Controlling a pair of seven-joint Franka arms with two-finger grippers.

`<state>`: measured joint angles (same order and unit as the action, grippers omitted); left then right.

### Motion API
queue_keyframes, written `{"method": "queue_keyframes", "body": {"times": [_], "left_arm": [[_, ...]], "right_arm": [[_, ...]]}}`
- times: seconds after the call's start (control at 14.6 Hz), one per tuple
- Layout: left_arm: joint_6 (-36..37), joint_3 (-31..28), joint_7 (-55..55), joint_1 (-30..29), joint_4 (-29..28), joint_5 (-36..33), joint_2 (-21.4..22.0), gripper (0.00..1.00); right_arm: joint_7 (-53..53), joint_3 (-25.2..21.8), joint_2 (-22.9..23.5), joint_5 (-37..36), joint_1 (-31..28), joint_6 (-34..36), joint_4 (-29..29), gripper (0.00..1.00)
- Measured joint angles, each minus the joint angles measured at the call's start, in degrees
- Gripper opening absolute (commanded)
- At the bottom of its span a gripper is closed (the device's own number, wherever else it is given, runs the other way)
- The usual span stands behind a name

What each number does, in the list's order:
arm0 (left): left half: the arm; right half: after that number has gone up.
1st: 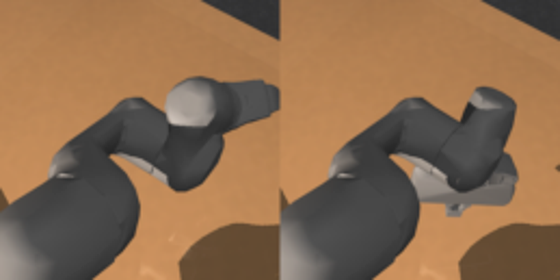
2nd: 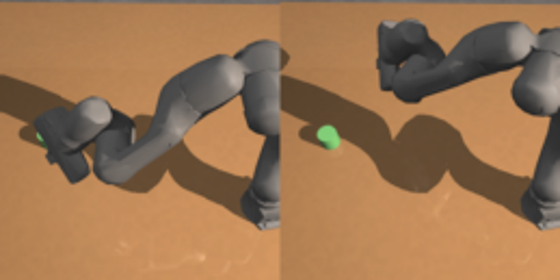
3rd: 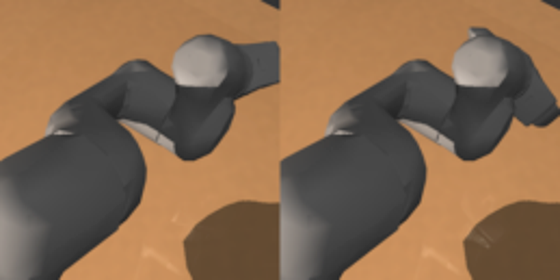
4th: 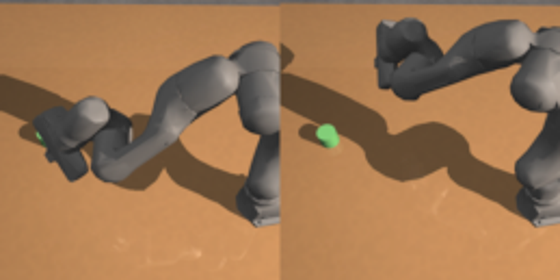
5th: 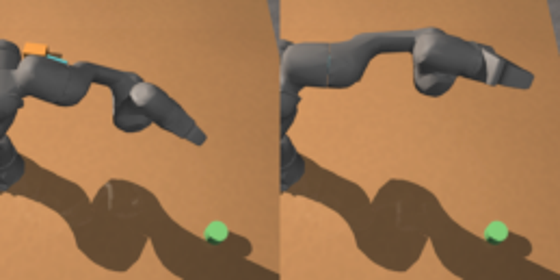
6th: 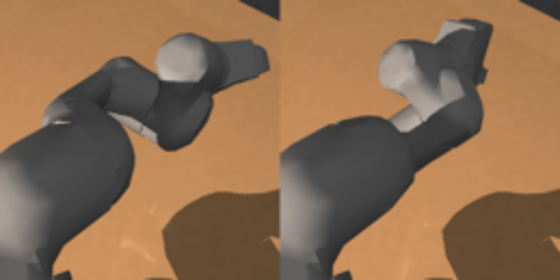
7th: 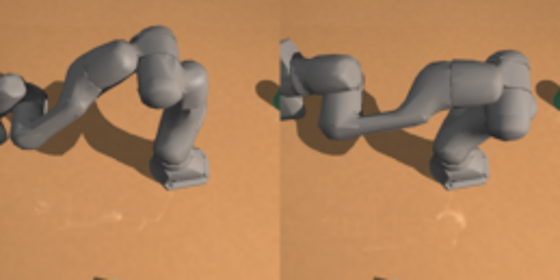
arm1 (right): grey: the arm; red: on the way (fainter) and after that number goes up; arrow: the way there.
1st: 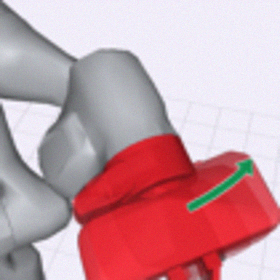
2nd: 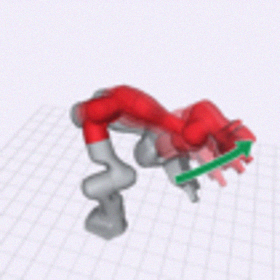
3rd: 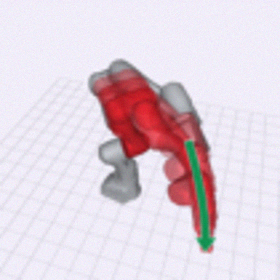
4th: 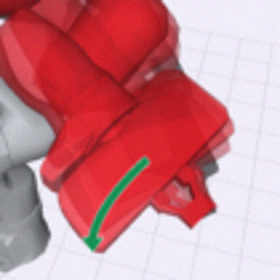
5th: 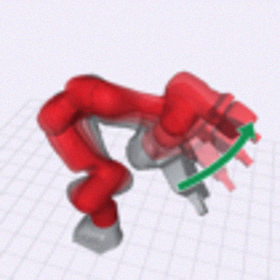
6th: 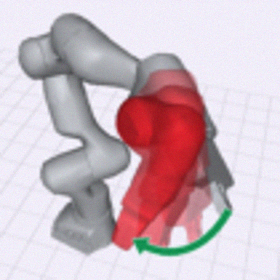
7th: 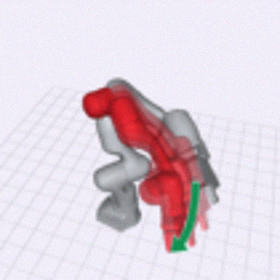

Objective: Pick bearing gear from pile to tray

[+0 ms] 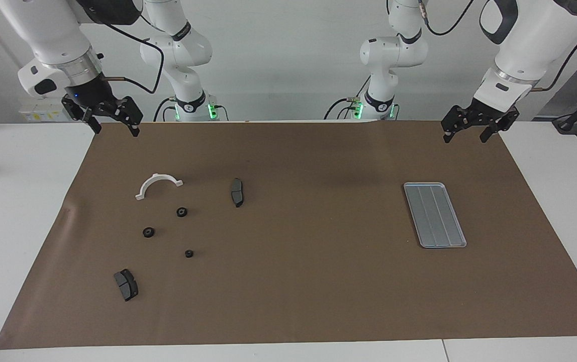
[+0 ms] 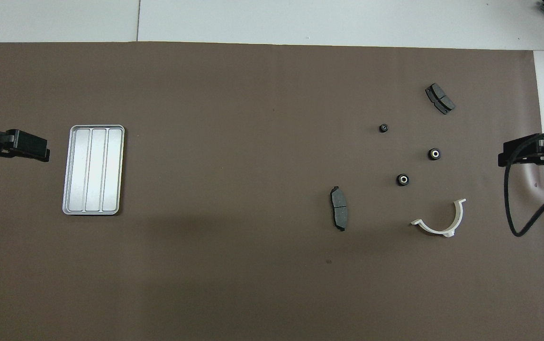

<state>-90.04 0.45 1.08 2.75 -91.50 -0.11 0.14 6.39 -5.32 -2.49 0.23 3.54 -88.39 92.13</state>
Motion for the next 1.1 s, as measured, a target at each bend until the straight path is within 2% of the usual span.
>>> {"method": "queue_keyframes", "body": {"times": [0.34,0.48,0.89,1.1], "left_arm": [[0.00,0.00,-0.01,0.00,-0.59,0.00,0.54,1.00],[0.00,0.05,0.00,0.00,-0.72,0.00,0.66,1.00],[-0.01,0.09,0.00,0.00,-0.81,0.01,0.68,1.00],[-0.06,0.09,0.02,0.00,-0.88,0.00,0.68,1.00]], "right_arm": [[0.00,0.02,-0.01,0.00,0.03,-1.00,0.27,1.00],[-0.50,0.04,-0.09,0.00,0.06,-3.59,1.80,1.00],[-10.02,-0.18,-0.48,0.01,-1.50,-21.76,17.21,1.00],[-17.95,-0.31,3.96,0.10,-4.20,-29.86,21.31,1.00]]}}
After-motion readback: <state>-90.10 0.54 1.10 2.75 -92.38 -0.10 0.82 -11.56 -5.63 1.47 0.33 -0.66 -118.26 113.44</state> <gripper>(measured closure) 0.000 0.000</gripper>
